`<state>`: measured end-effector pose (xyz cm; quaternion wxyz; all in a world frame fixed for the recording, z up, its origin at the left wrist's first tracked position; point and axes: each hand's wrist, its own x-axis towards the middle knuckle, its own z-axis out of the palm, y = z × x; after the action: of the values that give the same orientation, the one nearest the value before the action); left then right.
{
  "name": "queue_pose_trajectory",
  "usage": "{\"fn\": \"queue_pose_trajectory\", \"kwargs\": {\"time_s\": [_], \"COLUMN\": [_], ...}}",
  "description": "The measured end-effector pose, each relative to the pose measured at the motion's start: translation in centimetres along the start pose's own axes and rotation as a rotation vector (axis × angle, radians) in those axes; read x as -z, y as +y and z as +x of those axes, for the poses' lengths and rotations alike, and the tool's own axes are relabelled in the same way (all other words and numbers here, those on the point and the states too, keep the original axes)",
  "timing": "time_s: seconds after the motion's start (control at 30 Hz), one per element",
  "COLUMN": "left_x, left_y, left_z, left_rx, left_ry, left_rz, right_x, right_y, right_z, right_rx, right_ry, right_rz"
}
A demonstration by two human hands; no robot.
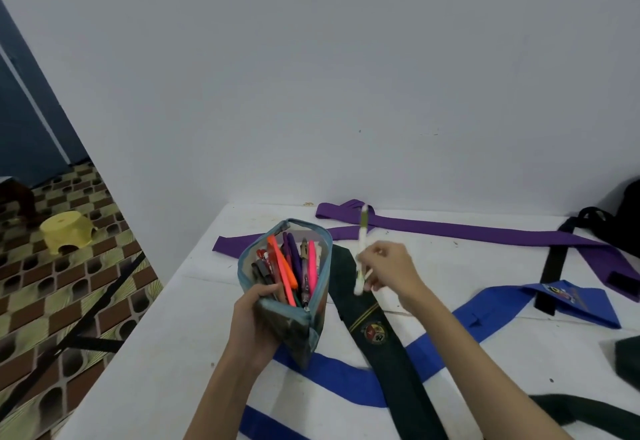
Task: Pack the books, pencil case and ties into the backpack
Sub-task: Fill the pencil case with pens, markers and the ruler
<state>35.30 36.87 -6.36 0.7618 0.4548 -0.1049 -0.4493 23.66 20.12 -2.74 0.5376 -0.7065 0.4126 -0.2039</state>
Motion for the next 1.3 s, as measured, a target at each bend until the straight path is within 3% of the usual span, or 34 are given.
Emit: {"fn": "queue_pose_trajectory", "kwargs": {"time_s": [0.07,0.13,0.2,0.33,0.53,0.63,0.77,0.8,0.87,0.93,1.3], "left_x": [-0.5,-0.9,-1.5,-3.2,-5.7,-6.3,-6.4,-6.4,-6.3,-6.3,-6.9], "left_y": [-0.2,-0.4,-0.8,-2.2,-4.0,-4.5,-4.9,-5.0,-5.0,-4.9,-2.6], "left_z": [0.2,0.4,0.5,0.3,-0.6,-0.9,-0.6,-0.6,-0.4,-0.2,1.0], "left_rx": [0.002,0.015,0.030,0.065,0.130,0.178,0.195,0.192,0.184,0.184,0.271], "left_ry": [-0.022,-0.052,-0.090,-0.174,-0.277,-0.310,-0.306,-0.311,-0.335,-0.371,-0.475], "left_rz": [0.000,0.020,0.030,0.040,0.081,0.110,0.121,0.122,0.117,0.110,0.480], "right_x": [2.0,3.5,4.7,6.1,4.2,4.1,5.7,6.2,6.8,6.9,8.0], "right_y": [-2.1,-4.3,-5.9,-6.5,-3.9,-2.8,-2.0,-1.6,-0.8,0.1,0.6], "right_z": [-1.1,-2.5,-3.9,-5.2,-4.0,-4.1,-3.8,-3.6,-2.6,-1.5,-0.4], "right_rx": [0.074,0.159,0.183,0.144,0.205,0.238,0.350,0.367,0.324,0.285,0.149], "right_ry": [0.065,0.058,-0.052,-0.238,-0.093,-0.026,0.335,0.343,0.211,0.108,0.305], "right_rz": [0.195,0.203,0.065,-0.437,-0.738,-0.647,-0.611,-0.665,-0.715,-0.637,-0.221]}}
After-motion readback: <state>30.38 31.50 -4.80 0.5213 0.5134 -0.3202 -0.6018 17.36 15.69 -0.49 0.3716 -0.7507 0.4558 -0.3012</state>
